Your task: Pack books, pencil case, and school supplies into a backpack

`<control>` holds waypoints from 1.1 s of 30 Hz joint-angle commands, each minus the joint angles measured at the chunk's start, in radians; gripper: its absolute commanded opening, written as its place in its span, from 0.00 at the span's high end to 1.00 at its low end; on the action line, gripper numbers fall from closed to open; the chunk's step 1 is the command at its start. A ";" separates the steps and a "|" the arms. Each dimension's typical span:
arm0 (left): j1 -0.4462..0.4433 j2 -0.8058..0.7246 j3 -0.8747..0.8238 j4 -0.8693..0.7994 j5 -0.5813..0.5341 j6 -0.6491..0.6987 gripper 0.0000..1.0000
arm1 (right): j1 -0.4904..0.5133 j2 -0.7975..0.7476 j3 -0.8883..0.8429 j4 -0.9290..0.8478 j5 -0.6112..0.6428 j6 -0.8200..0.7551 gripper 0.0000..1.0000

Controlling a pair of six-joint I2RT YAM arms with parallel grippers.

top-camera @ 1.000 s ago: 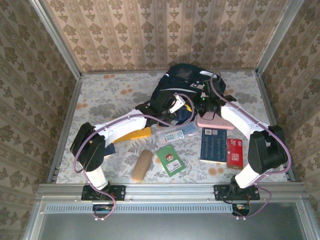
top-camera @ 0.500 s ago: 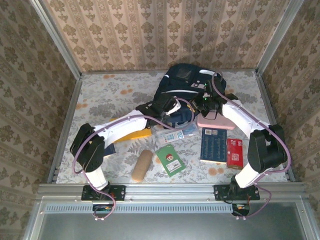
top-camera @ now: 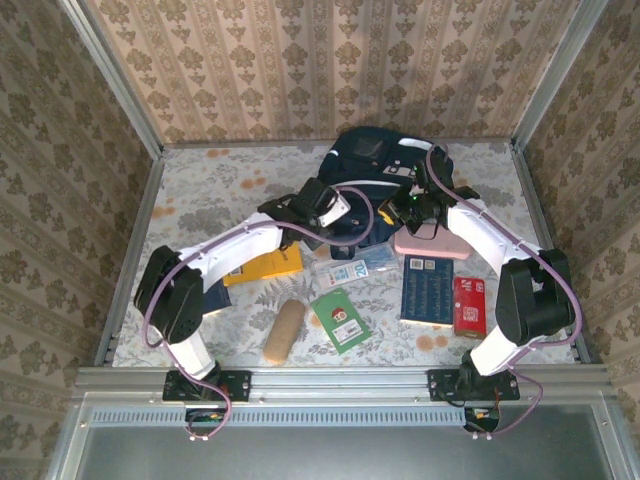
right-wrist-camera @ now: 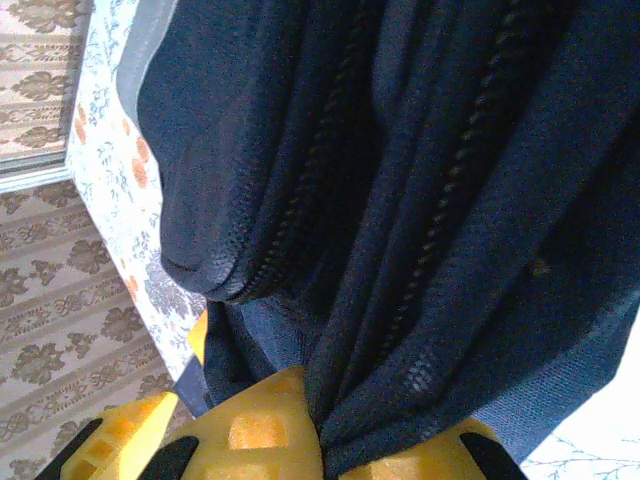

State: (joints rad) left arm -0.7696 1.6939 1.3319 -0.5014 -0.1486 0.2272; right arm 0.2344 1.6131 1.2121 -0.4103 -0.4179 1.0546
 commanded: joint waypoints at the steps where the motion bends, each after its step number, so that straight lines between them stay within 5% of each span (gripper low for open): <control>1: 0.079 -0.085 -0.028 0.076 0.390 -0.199 0.47 | 0.000 -0.024 0.022 0.120 -0.089 -0.055 1.00; 4: 0.162 -0.079 -0.030 0.114 0.594 -0.280 0.37 | 0.001 -0.030 0.002 0.193 -0.148 -0.075 1.00; 12: 0.272 0.062 0.047 0.137 0.898 -0.473 0.29 | 0.001 -0.018 0.004 0.233 -0.194 -0.088 1.00; 33: 0.265 0.177 0.133 0.232 1.006 -0.570 0.41 | 0.021 0.018 0.010 0.271 -0.237 -0.073 1.00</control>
State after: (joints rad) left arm -0.4969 1.8477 1.4254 -0.2905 0.7948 -0.3244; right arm 0.2348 1.6341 1.2022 -0.2337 -0.5587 1.0084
